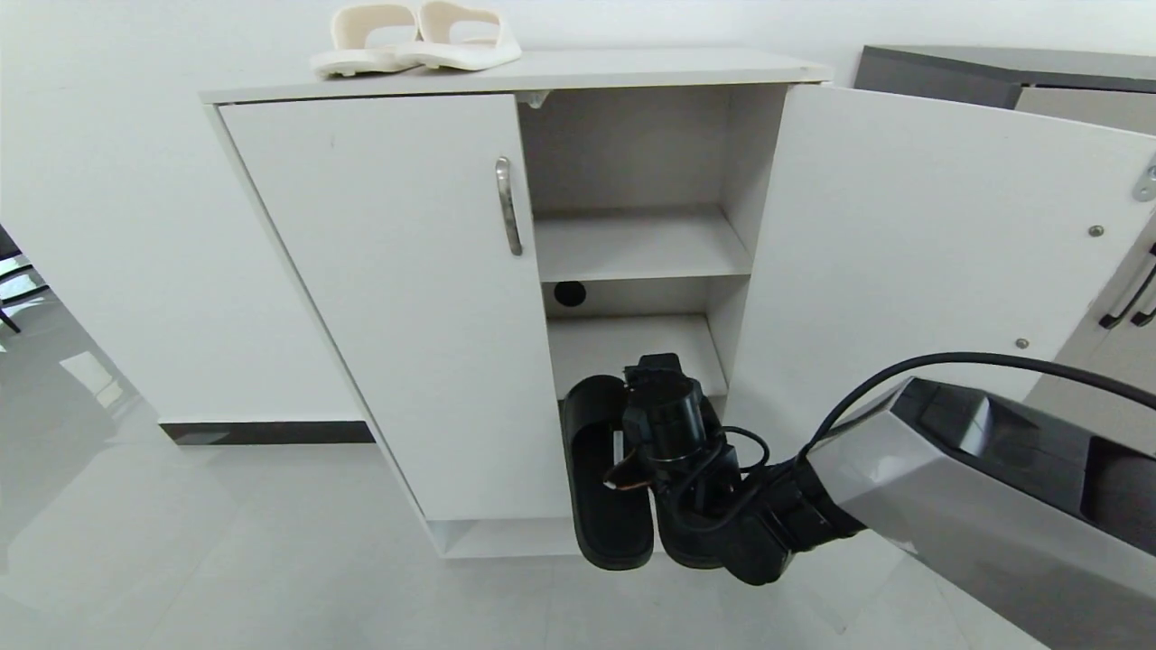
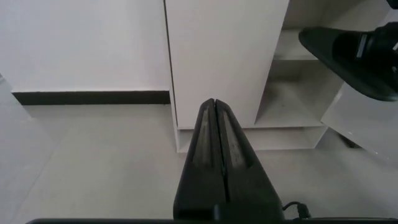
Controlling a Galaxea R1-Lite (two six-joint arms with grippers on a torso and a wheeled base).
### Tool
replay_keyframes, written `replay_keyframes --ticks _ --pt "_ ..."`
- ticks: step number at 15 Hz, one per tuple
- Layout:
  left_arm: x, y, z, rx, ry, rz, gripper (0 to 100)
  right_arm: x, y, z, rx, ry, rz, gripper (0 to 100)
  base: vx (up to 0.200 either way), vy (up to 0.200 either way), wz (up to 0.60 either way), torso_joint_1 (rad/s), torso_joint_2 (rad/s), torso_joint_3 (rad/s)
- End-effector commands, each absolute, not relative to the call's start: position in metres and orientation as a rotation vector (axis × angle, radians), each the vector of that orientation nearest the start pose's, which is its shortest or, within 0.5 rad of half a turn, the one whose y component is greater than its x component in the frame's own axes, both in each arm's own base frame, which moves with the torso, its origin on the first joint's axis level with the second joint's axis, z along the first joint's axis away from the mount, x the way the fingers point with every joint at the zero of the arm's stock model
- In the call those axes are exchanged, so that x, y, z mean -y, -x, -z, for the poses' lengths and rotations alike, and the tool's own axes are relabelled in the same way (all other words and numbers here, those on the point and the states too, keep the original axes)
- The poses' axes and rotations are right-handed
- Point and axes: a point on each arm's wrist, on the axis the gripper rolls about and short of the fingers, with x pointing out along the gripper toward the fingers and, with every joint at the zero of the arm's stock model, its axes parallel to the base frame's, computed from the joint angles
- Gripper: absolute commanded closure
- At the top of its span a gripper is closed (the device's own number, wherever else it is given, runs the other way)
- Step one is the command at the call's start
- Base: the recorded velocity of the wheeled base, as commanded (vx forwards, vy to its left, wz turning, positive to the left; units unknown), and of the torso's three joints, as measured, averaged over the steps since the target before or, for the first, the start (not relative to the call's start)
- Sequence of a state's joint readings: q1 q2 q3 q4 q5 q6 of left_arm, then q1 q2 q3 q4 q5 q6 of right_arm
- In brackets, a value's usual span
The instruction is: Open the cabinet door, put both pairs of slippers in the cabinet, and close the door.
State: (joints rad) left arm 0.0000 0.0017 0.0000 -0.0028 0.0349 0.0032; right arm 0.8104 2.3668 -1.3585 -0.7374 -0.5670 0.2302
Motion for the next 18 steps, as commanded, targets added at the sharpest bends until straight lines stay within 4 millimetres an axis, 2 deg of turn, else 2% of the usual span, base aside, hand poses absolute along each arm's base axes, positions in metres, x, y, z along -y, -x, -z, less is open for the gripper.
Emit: replay_keyframes --ticks 1,4,7,13,15,18 --pt "-0.001 0.023 -0.076 0.001 -0.003 -0.035 100 -0.336 -0.342 -0.068 -0.189 -0.047 -0.181 100 0.0 0.0 0.0 0.002 0.0 -0.193" --pt "-0.001 0.023 -0.076 0.001 -0.003 -0.035 100 -0.339 -0.357 -0.07 -0.123 -0.07 -0.148 100 0.0 0.0 0.0 0.006 0.0 -0.194" --pt "-0.001 0.023 -0.076 0.001 -0.003 -0.035 100 -0.33 -0.365 -0.073 -0.116 -0.05 -0.124 100 0.0 0.0 0.0 0.001 0.0 -0.199" --pt "-0.001 0.023 -0.076 0.001 -0.005 -0.035 100 -0.33 -0.366 -0.079 -0.079 0.008 -0.133 100 0.0 0.0 0.0 0.005 0.0 -0.191" --pt "-0.001 0.023 -0.076 0.001 -0.005 -0.035 100 -0.324 -0.37 -0.091 -0.026 0.02 -0.123 100 0.0 0.0 0.0 0.006 0.0 -0.055" --pt "-0.001 0.023 -0.076 0.001 -0.003 -0.035 100 -0.318 -0.363 -0.125 0.03 -0.021 -0.121 100 0.0 0.0 0.0 0.0 0.0 0.0"
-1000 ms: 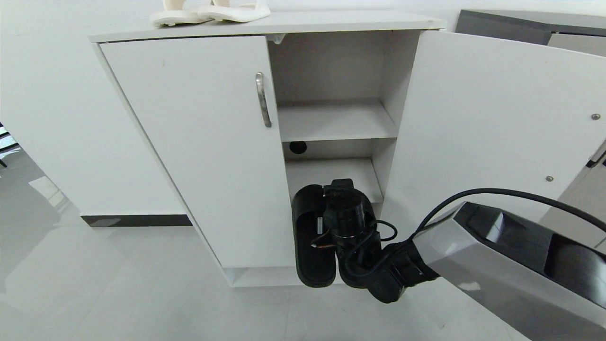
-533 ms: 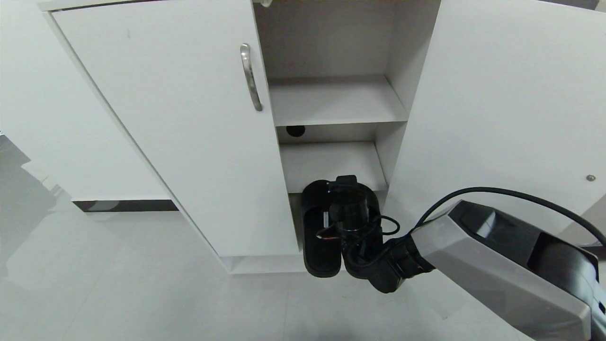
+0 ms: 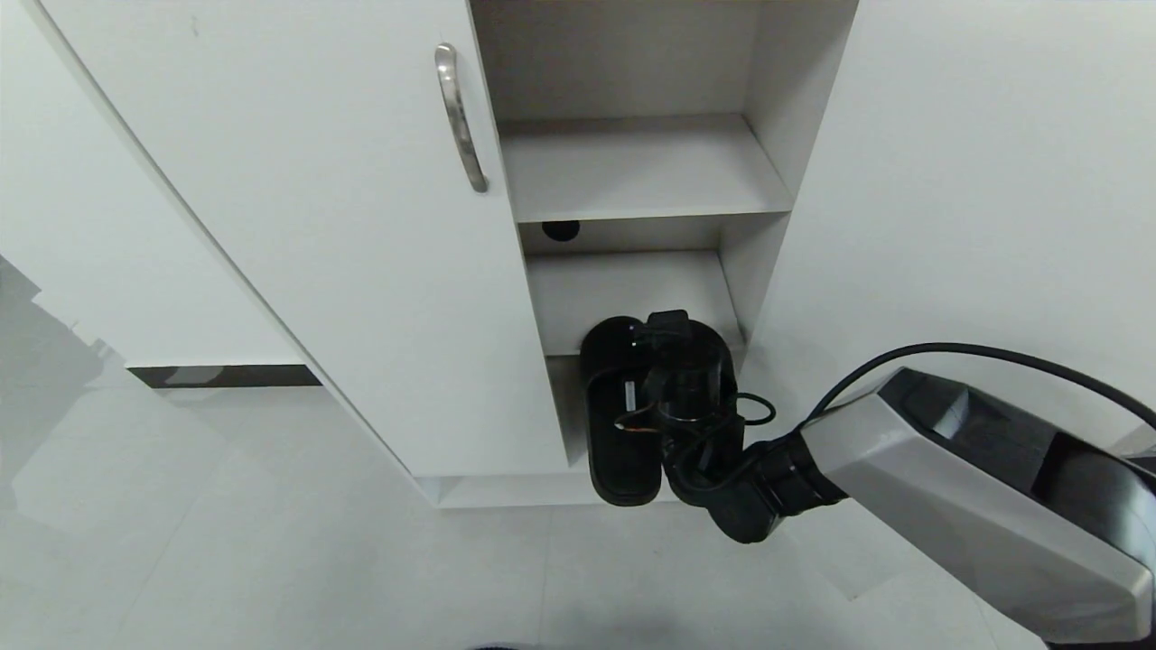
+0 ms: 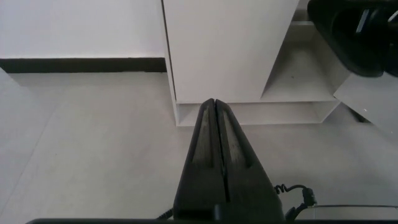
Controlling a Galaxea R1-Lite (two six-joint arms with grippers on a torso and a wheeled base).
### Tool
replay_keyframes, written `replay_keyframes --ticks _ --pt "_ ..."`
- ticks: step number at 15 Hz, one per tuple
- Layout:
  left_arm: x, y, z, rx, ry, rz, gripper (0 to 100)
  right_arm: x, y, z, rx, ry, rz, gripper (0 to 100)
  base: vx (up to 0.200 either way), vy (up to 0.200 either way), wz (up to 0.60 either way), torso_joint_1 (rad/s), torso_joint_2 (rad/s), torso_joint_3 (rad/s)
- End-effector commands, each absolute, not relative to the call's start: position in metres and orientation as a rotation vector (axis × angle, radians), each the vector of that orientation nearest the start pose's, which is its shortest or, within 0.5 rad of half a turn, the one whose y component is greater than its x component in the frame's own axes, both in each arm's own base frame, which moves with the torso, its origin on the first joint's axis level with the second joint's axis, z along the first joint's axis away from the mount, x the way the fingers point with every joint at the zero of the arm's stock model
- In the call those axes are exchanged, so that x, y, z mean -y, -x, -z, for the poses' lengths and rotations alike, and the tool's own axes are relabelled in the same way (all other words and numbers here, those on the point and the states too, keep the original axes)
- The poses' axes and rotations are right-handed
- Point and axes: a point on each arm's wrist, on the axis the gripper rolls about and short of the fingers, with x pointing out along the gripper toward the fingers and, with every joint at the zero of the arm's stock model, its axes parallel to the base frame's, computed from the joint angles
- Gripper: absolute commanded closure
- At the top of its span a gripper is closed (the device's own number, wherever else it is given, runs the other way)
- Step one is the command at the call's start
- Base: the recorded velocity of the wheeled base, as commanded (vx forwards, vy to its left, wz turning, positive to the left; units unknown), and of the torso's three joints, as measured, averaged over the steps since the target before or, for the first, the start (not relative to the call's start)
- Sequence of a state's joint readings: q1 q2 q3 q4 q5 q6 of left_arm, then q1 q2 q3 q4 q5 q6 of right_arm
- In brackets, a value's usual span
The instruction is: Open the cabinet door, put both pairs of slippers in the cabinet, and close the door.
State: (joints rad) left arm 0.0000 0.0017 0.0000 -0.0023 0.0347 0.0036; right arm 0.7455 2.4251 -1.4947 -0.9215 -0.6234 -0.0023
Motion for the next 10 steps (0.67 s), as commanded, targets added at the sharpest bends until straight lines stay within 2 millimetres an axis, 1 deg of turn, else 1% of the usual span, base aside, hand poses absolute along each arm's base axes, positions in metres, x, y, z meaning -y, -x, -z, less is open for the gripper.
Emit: replay_keyframes --ticks 1,3,5,10 --pt "-0.001 0.023 -0.076 0.001 -0.003 -0.035 100 -0.316 -0.358 -0.133 0.036 -0.026 -0.126 100 0.0 0.0 0.0 0.0 0.0 0.0" --pt "-0.001 0.023 -0.076 0.001 -0.003 -0.035 100 -0.319 -0.355 -0.13 0.028 -0.022 -0.13 100 0.0 0.0 0.0 0.0 0.0 0.0" --pt "-0.001 0.023 -0.076 0.003 0.009 -0.037 100 -0.325 -0.352 -0.117 0.006 -0.003 -0.138 100 0.0 0.0 0.0 0.0 0.0 0.0" --pt "-0.001 0.023 -0.076 0.002 0.012 -0.035 100 -0.328 -0.352 -0.11 -0.005 0.004 -0.103 100 0.2 0.0 0.0 0.0 0.0 0.0"
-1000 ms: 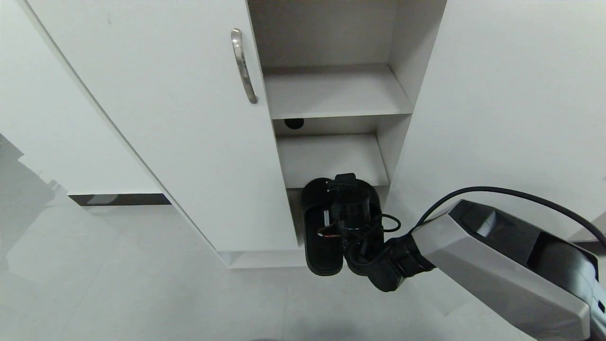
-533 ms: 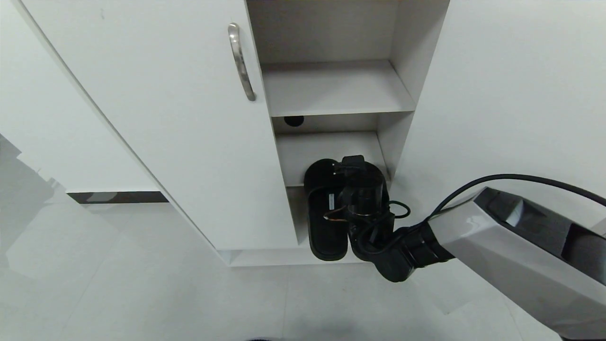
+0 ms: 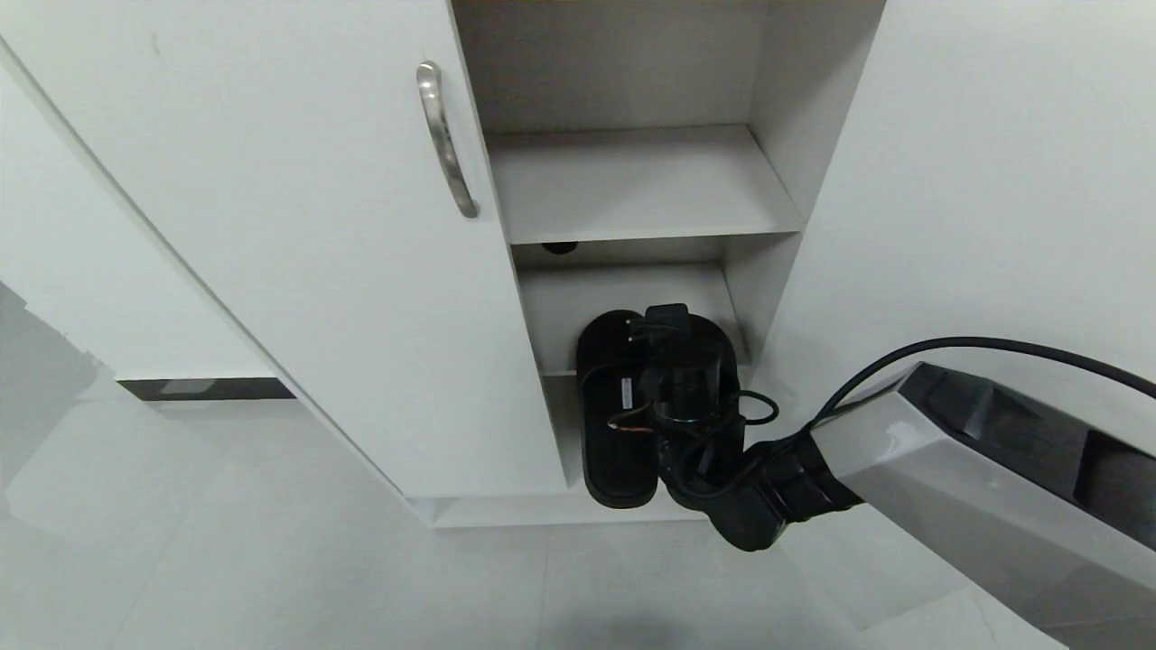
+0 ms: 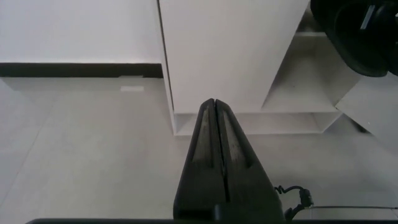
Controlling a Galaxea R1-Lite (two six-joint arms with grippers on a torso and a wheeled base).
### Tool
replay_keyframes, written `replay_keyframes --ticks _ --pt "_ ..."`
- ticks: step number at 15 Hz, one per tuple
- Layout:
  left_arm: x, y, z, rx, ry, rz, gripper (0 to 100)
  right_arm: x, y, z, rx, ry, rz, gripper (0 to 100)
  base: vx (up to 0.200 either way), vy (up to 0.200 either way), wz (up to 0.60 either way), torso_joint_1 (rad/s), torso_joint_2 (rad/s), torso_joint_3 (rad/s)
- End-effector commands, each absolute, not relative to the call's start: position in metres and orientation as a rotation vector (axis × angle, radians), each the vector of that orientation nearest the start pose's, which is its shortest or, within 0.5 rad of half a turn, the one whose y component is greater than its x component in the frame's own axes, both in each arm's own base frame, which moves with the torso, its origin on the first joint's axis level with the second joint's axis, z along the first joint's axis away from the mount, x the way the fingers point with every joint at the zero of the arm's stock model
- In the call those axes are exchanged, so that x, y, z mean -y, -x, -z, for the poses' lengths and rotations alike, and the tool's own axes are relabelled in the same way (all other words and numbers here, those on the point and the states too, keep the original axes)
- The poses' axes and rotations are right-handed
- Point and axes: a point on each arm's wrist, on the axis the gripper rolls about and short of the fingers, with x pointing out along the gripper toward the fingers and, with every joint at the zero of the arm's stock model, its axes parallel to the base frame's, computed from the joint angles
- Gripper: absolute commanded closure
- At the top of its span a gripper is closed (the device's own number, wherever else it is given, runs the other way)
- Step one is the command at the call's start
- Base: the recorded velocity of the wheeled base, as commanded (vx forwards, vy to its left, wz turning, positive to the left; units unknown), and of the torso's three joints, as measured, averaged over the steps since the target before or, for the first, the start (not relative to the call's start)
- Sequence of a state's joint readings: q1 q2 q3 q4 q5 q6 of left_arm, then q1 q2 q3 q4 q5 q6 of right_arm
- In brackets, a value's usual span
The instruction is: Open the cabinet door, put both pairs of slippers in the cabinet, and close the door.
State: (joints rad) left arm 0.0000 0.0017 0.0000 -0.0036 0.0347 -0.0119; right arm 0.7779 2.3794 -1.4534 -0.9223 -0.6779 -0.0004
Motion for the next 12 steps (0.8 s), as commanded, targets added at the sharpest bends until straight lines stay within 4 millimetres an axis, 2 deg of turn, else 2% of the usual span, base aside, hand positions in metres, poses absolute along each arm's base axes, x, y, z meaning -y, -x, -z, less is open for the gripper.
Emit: replay_keyframes --ticks 1,5,7,10,12 --pt "-0.001 0.023 -0.076 0.003 0.014 -0.035 100 -0.328 -0.352 -0.109 -0.007 0.005 -0.103 100 0.2 0.0 0.0 0.002 0.0 0.002" --pt "-0.001 0.023 -0.076 0.003 0.014 -0.035 100 -0.329 -0.353 -0.099 -0.023 0.017 -0.101 100 0.2 0.0 0.0 -0.001 0.0 0.006" --pt "-0.001 0.023 -0.076 0.003 0.014 -0.035 100 -0.331 -0.355 -0.087 -0.039 0.029 -0.101 100 0.2 0.0 0.0 -0.002 0.0 0.005" --pt "-0.001 0.023 -0.076 0.003 0.015 -0.035 100 -0.333 -0.357 -0.087 -0.031 0.022 -0.098 100 0.2 0.0 0.0 -0.002 0.0 0.002" --pt "-0.001 0.023 -0.076 0.003 0.017 -0.035 100 -0.333 -0.357 -0.089 -0.026 0.018 -0.087 100 0.0 0.0 0.0 0.0 0.0 0.0"
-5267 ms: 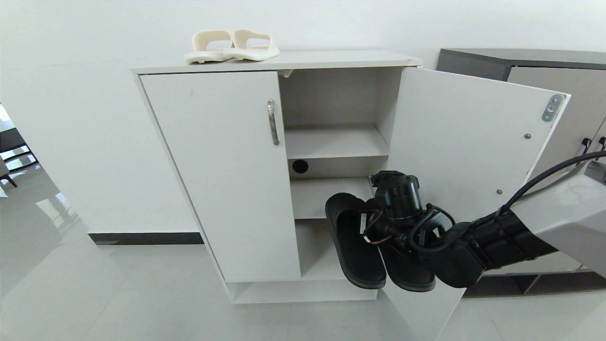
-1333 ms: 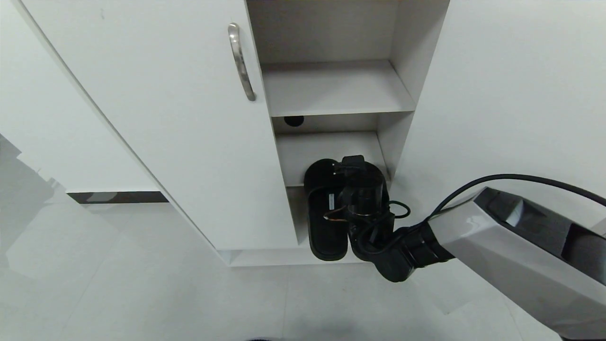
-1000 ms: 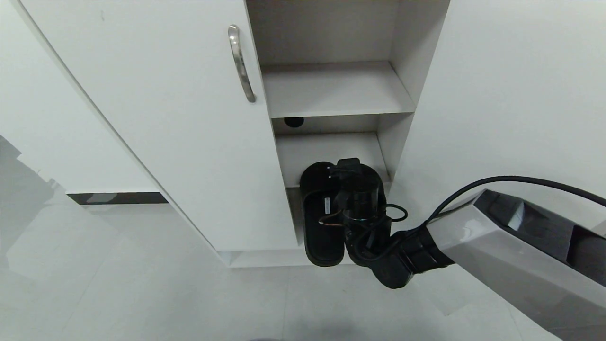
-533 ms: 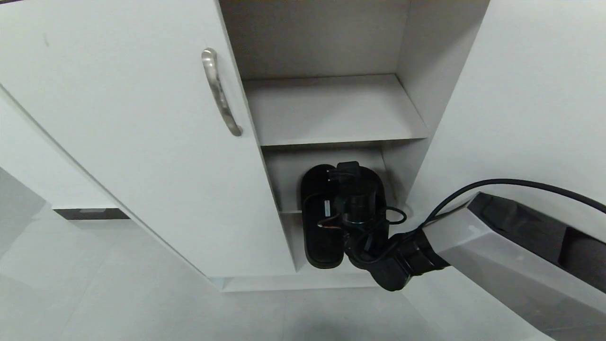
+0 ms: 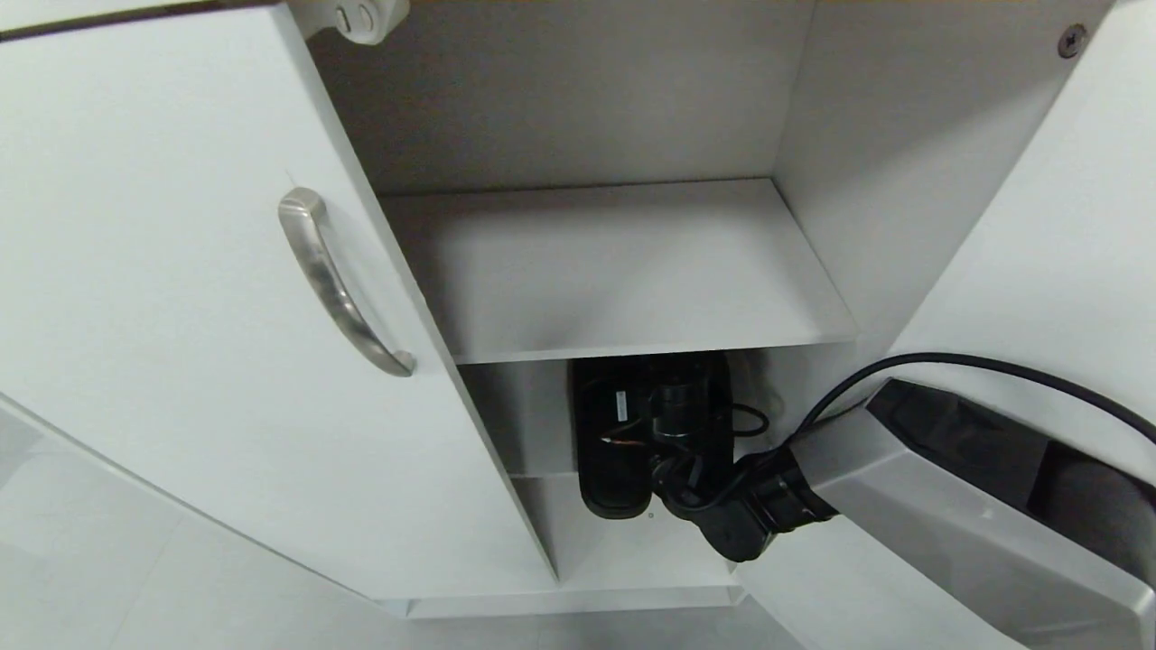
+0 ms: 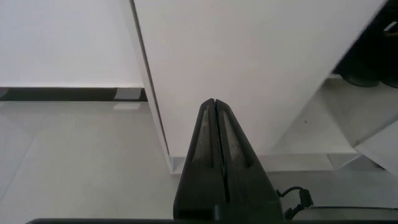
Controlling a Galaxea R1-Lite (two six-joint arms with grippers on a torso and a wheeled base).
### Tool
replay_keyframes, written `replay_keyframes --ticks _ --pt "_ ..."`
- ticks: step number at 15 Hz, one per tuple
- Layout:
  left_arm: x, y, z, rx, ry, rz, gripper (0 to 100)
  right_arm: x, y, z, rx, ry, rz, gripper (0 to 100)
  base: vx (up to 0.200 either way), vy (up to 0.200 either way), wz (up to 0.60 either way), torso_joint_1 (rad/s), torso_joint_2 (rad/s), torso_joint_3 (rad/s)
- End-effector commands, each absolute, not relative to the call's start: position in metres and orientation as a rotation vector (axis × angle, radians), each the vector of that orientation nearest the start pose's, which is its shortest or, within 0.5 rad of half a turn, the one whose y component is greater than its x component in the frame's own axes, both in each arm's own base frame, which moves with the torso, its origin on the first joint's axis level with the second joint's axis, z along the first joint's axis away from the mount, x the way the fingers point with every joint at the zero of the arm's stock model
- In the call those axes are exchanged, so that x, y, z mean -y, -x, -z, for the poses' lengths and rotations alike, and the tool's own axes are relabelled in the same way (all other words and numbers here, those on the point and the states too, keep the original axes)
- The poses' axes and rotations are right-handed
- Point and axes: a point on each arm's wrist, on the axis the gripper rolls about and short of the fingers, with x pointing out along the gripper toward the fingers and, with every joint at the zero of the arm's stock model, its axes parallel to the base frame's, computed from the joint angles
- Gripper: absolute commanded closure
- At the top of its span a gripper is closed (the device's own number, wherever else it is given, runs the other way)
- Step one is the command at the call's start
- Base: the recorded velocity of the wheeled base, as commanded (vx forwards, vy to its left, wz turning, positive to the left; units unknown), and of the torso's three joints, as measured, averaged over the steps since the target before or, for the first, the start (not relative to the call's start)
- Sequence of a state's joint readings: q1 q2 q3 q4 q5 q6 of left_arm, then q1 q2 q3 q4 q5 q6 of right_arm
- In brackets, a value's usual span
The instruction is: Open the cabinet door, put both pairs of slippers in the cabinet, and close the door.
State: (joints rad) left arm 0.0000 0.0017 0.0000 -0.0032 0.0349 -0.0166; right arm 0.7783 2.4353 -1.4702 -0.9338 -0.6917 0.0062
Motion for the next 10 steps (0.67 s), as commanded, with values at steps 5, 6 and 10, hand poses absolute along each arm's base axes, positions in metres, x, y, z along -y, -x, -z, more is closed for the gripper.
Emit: replay_keyframes --ticks 5,6,10 --pt "-0.0008 0.0227 -0.076 0.003 0.018 -0.037 100 -0.3334 -0.3579 -0.0851 -0.032 0.023 -0.089 100 0.0 0.0 0.0 0.0 0.0 0.0" --pt "-0.0008 0.0227 -0.076 0.003 0.018 -0.037 100 -0.3335 -0.358 -0.0855 -0.031 0.022 -0.089 100 0.0 0.0 0.0 0.0 0.0 0.0" --pt "-0.0009 0.0227 -0.076 0.003 0.022 -0.038 100 -0.3349 -0.3605 -0.0785 -0.038 0.028 -0.086 0 0.0 0.0 0.0 0.0 0.0 0.0"
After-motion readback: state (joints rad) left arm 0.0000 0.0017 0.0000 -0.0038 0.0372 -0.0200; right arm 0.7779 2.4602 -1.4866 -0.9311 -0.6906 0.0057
